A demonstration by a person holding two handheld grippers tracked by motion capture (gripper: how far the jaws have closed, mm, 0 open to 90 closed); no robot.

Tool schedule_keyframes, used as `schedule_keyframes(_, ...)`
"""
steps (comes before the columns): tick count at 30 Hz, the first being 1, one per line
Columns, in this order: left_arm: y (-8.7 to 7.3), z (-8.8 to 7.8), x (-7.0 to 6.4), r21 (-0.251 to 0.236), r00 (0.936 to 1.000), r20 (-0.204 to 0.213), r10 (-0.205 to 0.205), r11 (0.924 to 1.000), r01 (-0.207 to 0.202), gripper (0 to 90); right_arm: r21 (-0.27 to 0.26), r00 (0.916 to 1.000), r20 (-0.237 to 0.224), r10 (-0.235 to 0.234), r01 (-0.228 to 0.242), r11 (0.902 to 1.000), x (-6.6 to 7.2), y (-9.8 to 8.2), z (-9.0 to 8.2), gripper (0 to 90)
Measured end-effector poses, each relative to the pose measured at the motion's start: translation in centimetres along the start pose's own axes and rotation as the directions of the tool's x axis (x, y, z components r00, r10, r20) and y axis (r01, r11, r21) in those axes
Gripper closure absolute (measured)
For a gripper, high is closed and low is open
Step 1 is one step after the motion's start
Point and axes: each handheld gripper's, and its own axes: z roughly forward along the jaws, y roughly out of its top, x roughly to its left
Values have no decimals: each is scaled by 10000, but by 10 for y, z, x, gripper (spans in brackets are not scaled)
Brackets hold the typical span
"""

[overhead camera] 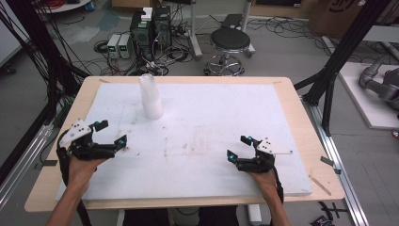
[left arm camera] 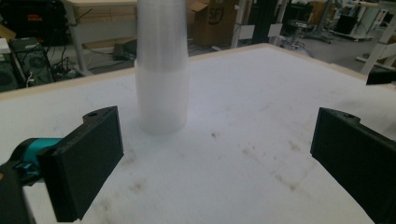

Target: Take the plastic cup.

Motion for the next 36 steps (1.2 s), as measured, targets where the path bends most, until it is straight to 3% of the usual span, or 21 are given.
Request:
schedule_keyframes(7,47,18,16,-2,9983,390,435,9991,-435,24,-35,10000,-12,5,-5,10000,0,0,0,157)
schedule_keyframes(17,81,52,29,395,9949,575,830,9956,-853,24,-15,10000,-19,37,-37,10000,-1,0,0,158)
schedule_keyframes(23,106,73,44,1029,9890,1043,1046,9880,-1154,24,-109,10000,-19,10,-10,9999,-1,0,-1,158)
schedule_keyframes(29,126,89,56,940,9827,1411,1201,9865,-1341,24,-21,9999,-53,118,-118,9999,-1,0,0,158)
schedule_keyframes(31,131,94,58,655,9772,1336,1650,9824,-1748,24,-45,9999,-50,100,-100,9999,-1,0,0,157)
schedule_keyframes(32,133,96,59,531,9759,1414,1660,9832,-1749,24,-62,10000,-29,67,-67,10000,-1,0,0,157)
schedule_keyframes(34,136,102,64,624,9735,1728,1501,9847,-1629,24,-23,9999,-54,104,-104,9999,-2,0,0,157)
schedule_keyframes(36,139,109,67,894,9689,1861,1629,9793,-1818,24,4,9998,-52,177,-177,9998,-2,0,0,157)
